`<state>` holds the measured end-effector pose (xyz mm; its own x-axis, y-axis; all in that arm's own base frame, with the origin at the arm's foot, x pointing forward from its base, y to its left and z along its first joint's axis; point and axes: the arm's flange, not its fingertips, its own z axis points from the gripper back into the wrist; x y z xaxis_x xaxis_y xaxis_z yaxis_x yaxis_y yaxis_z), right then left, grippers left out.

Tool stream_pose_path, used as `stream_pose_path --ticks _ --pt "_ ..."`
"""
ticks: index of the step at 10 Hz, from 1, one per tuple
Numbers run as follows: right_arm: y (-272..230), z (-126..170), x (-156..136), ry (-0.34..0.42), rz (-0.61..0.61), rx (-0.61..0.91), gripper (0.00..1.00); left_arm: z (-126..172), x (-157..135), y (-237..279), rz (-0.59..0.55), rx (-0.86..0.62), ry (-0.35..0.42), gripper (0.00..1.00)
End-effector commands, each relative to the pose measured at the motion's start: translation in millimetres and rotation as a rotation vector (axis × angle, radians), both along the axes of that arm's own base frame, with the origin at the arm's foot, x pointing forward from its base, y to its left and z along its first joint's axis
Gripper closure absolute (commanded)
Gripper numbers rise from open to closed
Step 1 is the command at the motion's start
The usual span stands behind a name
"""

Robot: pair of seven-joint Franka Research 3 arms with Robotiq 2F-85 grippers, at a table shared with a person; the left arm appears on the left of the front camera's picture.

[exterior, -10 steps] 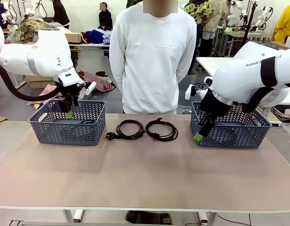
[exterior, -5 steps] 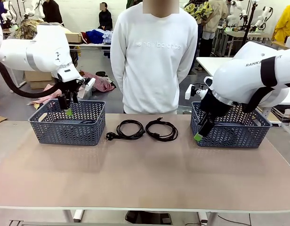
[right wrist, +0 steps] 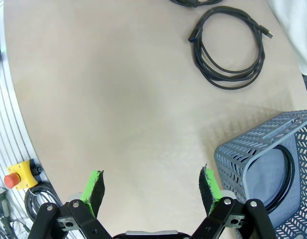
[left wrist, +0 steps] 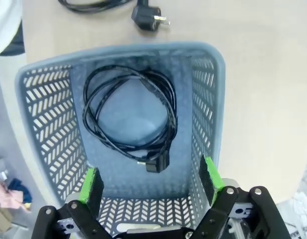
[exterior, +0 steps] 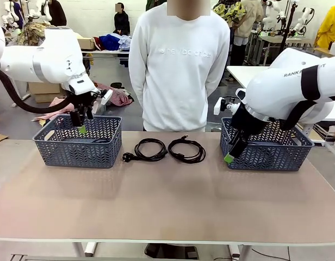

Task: Organize the cables according to human instructions.
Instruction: Pick up a bundle of cables and place it in the basket indicated by the human.

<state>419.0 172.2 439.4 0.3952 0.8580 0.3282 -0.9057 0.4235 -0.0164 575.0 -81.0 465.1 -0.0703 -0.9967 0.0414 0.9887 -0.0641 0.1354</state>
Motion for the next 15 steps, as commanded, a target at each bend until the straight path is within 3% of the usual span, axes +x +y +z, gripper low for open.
stream_pose_path --ticks 1,7,10,13,15 --pt "0.8 2.3 1.5 -0.006 -0.006 -0.01 0.0 7.9 -18.5 -15.3 0.054 -0.087 -0.017 0.0" --pt "0.8 2.3 1.5 -0.006 -0.006 -0.01 0.0 5.6 -114.7 -69.4 0.125 -0.312 -0.008 0.0" --pt "0.8 2.3 1.5 -0.006 -0.006 -0.01 0.0 -5.3 -156.8 -90.9 0.138 -0.325 -0.015 0.0" --pt "0.8 2.3 1.5 -0.006 -0.006 -0.01 0.0 -15.0 -161.6 -97.6 0.154 -0.339 0.024 0.0" --pt "0.8 2.3 1.5 -0.006 -0.006 -0.01 0.0 -8.5 -162.6 -99.5 0.125 -0.317 0.008 0.0"
